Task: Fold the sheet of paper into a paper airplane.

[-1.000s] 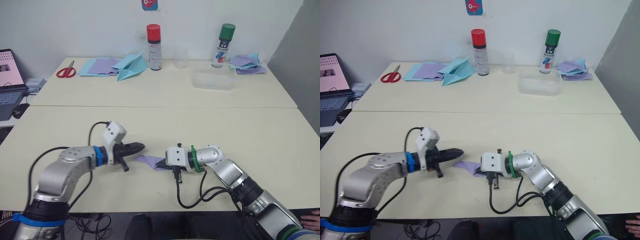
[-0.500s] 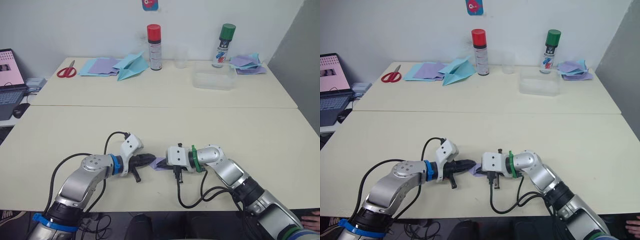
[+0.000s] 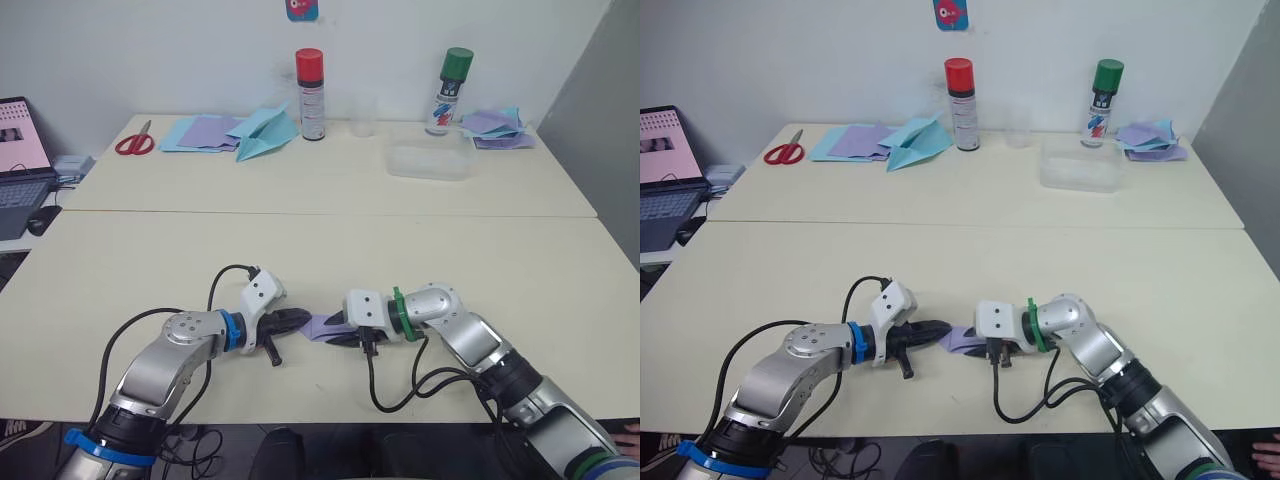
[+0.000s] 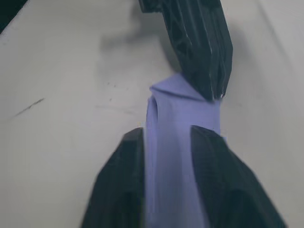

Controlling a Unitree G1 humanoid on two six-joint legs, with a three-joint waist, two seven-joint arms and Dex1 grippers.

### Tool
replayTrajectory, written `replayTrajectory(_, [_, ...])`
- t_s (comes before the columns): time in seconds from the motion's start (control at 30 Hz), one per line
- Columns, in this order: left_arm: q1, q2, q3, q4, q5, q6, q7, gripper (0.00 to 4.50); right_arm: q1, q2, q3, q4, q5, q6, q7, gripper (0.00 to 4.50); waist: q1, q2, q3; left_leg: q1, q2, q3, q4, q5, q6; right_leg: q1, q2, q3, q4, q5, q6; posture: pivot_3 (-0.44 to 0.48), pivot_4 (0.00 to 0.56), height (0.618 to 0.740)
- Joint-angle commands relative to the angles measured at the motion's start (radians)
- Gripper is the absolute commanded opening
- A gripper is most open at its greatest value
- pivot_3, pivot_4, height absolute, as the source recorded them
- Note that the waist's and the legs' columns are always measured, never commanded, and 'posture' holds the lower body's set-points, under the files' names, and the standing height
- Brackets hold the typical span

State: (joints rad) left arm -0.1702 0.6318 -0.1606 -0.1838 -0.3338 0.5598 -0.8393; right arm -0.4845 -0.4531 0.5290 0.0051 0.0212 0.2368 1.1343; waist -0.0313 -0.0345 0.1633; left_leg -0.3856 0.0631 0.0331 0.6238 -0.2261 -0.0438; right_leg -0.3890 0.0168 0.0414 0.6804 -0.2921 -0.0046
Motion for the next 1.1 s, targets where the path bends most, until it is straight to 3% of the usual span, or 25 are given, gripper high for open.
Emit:
replayTrajectory(0.03, [0.024, 0.005, -0.035, 0.072, 0.051, 0.014, 0.009, 0.0, 0.011, -0.068, -0.052, -0.119, 0.083, 0.099, 0.082, 3.0, 0.0, 0.001, 0.0, 0.0, 0.0, 0.0, 0.0, 0.0, 0.0, 0.0, 0.0, 0.0, 0.0, 0.0, 0.0, 0.0, 0.15, 0.74])
replayTrajectory(0.1, [0.021, 0.007, -0.035, 0.08, 0.053, 0.009, 0.007, 0.0, 0.012, -0.116, -0.087, -0.172, 0.134, 0.159, 0.114, 3.68, 0.001, 0.001, 0.0, 0.0, 0.0, 0.0, 0.0, 0.0, 0.0, 0.0, 0.0, 0.0, 0.0, 0.0, 0.0, 0.0, 0.15, 0.74])
replayTrajectory(0.2, [0.015, 0.011, -0.038, 0.092, 0.057, 0.0, 0.004, 0.0, -0.005, -0.129, -0.161, -0.217, 0.214, 0.25, 0.1, 3.68, 0.001, 0.001, 0.0, 0.001, 0.0, 0.0, 0.0, 0.0, 0.0, 0.0, 0.0, 0.0, 0.0, 0.0, 0.0, 0.0, 0.15, 0.74])
replayTrajectory(0.3, [0.009, 0.013, -0.039, 0.106, 0.061, -0.008, 0.0, 0.0, -0.049, -0.036, -0.248, -0.22, 0.284, 0.344, -0.012, 3.68, 0.0, 0.001, 0.0, 0.001, 0.0, 0.0, 0.0, 0.0, 0.0, 0.001, 0.0, 0.0, 0.0, 0.001, 0.001, 0.0, 0.15, 0.74])
replayTrajectory(0.4, [0.002, 0.012, -0.041, 0.114, 0.067, -0.013, -0.003, 0.0, -0.069, 0.079, -0.294, -0.192, 0.306, 0.4, -0.143, 3.11, 0.0, 0.001, 0.0, 0.001, 0.0, -0.001, 0.0, 0.0, 0.0, 0.0, 0.0, 0.0, 0.001, 0.002, 0.002, 0.0, 0.15, 0.74])
replayTrajectory(0.5, [-0.004, 0.012, -0.047, 0.118, 0.069, -0.015, -0.005, 0.0, -0.057, 0.172, -0.255, -0.153, 0.257, 0.4, -0.252, 2.06, 0.0, 0.001, 0.0, 0.001, 0.0, 0.0, 0.0, 0.0, 0.0, 0.0, 0.0, 0.0, 0.0, 0.001, 0.002, 0.0, 0.15, 0.74])
replayTrajectory(0.7, [-0.006, 0.022, -0.051, 0.116, 0.071, -0.017, -0.008, 0.0, 0.041, 0.179, -0.12, -0.097, 0.127, 0.257, -0.311, 0.04, 0.002, 0.001, 0.0, -0.001, -0.001, 0.001, 0.001, 0.0, 0.0, 0.0, -0.001, 0.001, -0.001, 0.001, 0.002, 0.0, 0.15, 0.74])
replayTrajectory(0.9, [-0.005, 0.028, -0.054, 0.112, 0.071, -0.016, -0.009, 0.0, 0.104, 0.119, -0.066, -0.048, 0.046, 0.216, -0.318, 0.04, 0.0, 0.002, -0.001, 0.0, -0.001, 0.001, 0.0, 0.0, 0.0, 0.0, -0.001, 0.001, -0.001, 0.001, 0.002, 0.0, 0.15, 0.74])
replayTrajectory(1.1, [-0.004, 0.024, -0.06, 0.113, 0.074, -0.017, -0.011, 0.0, 0.148, 0.05, -0.142, -0.068, 0.063, 0.295, -0.344, 0.04, 0.001, 0.002, -0.001, 0.001, -0.001, 0.001, 0.0, 0.0, 0.0, 0.0, -0.001, 0.001, -0.001, 0.001, 0.002, 0.0, 0.15, 0.74])
